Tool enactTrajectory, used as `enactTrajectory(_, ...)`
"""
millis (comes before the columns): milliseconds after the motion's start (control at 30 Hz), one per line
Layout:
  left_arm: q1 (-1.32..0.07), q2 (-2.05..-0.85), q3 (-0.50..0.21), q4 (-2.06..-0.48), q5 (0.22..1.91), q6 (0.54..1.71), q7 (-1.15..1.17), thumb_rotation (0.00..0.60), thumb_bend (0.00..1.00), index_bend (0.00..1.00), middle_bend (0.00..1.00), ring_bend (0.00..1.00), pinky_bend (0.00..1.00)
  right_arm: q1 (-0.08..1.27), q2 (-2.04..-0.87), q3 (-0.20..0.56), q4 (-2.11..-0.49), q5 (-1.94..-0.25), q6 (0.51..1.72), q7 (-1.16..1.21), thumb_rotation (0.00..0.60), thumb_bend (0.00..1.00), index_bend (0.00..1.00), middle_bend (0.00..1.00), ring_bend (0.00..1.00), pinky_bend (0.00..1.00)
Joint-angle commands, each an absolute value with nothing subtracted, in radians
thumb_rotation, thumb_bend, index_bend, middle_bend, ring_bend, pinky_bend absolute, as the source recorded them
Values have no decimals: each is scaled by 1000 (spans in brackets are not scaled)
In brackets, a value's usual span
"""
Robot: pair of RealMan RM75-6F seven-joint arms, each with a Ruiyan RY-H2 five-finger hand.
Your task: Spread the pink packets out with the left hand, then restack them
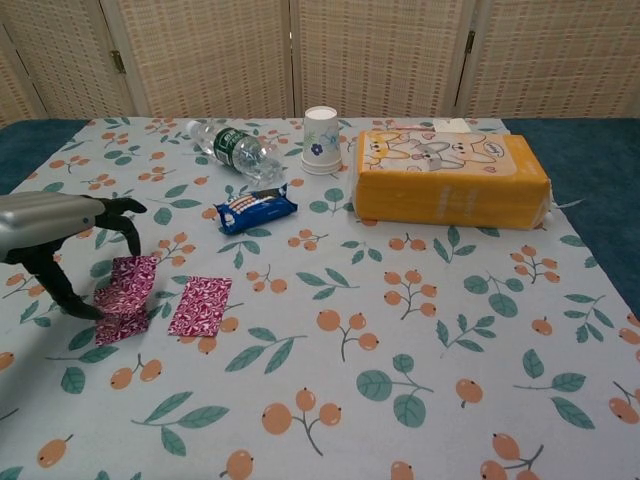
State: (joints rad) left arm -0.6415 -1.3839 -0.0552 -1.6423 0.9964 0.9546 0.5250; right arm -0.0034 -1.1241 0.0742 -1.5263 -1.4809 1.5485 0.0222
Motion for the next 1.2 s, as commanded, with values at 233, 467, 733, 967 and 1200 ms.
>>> enactTrajectory(233, -723, -1464, -70, -1669, 910, 939, 654, 570, 133, 340, 0, 0, 0, -10, -1130, 73, -1506, -1474, 1550, 44, 600, 481, 0, 71, 0, 0)
enactTrajectory(467, -764, -1519, -69, -1659, 825, 958, 726, 571, 133, 333, 0, 0, 0, -11, -1133, 74, -1488, -1470, 1545, 62, 600, 481, 0, 71, 0, 0)
enactTrajectory(733, -788, -1549, -64, -1635, 766, 989, 767, 572, 134, 321, 0, 0, 0, -13, -1133, 76, -1478, -1464, 1543, 75, 600, 481, 0, 71, 0, 0)
enactTrajectory(967, -800, -1554, -54, -1628, 746, 995, 776, 571, 133, 288, 0, 0, 0, -13, -1136, 76, -1472, -1463, 1540, 79, 600, 481, 0, 71, 0, 0)
enactTrajectory(1200, -806, -1552, -45, -1639, 747, 1004, 774, 572, 133, 231, 0, 0, 0, -13, -1135, 77, -1472, -1462, 1539, 79, 600, 481, 0, 71, 0, 0)
